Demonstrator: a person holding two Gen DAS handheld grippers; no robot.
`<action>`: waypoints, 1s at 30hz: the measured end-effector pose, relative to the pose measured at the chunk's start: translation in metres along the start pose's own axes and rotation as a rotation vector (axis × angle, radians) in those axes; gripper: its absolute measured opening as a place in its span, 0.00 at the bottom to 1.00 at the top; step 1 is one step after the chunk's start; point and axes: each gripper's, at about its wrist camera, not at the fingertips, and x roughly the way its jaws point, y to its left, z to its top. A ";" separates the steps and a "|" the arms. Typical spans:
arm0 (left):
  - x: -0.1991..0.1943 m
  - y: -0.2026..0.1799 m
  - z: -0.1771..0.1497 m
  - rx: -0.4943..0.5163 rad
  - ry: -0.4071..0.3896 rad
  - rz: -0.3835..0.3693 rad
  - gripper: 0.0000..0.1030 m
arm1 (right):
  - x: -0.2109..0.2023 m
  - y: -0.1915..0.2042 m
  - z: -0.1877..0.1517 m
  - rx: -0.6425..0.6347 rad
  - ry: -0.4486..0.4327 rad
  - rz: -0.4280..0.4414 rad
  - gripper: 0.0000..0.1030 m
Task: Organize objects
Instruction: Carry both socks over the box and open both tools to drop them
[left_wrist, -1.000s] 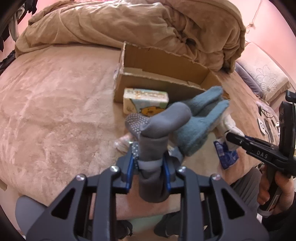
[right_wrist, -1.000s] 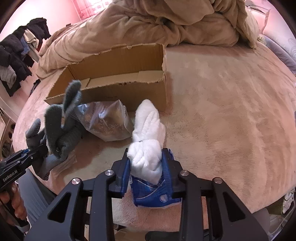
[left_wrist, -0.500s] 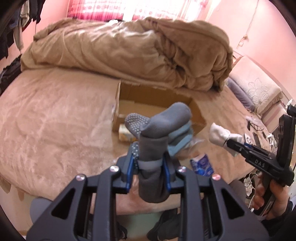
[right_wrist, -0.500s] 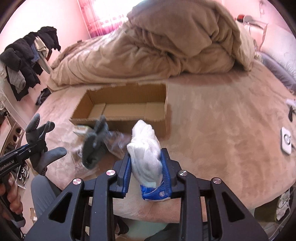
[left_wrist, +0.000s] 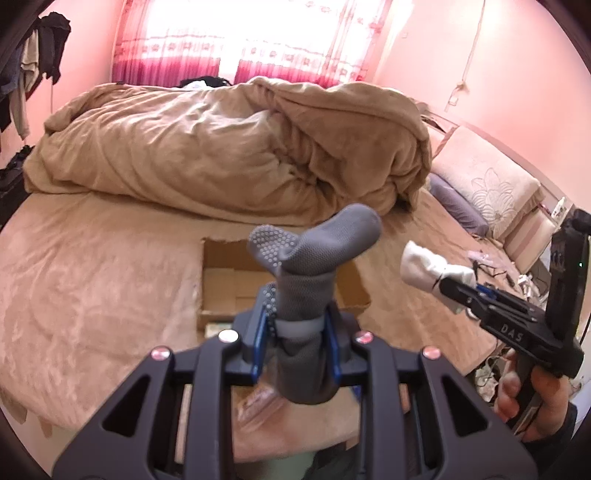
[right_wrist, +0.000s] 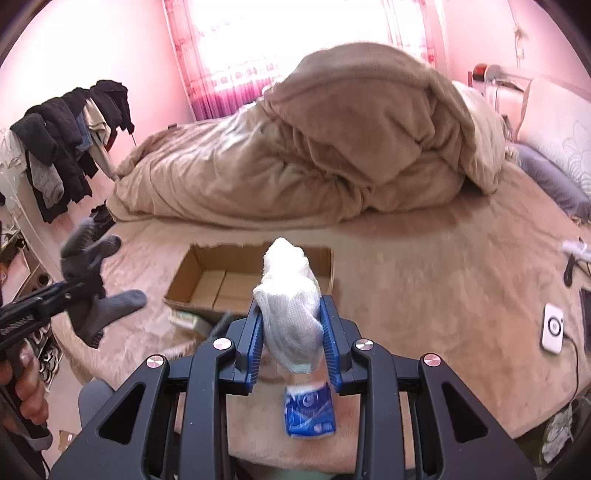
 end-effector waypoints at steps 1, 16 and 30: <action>0.004 -0.003 0.004 0.007 -0.004 -0.005 0.26 | 0.000 0.001 0.004 -0.003 -0.010 0.000 0.29; 0.129 -0.012 0.025 -0.011 0.090 -0.076 0.26 | 0.085 -0.012 0.031 0.011 0.028 0.012 0.29; 0.240 0.004 0.002 -0.061 0.281 -0.090 0.32 | 0.171 -0.027 0.011 0.058 0.144 0.034 0.30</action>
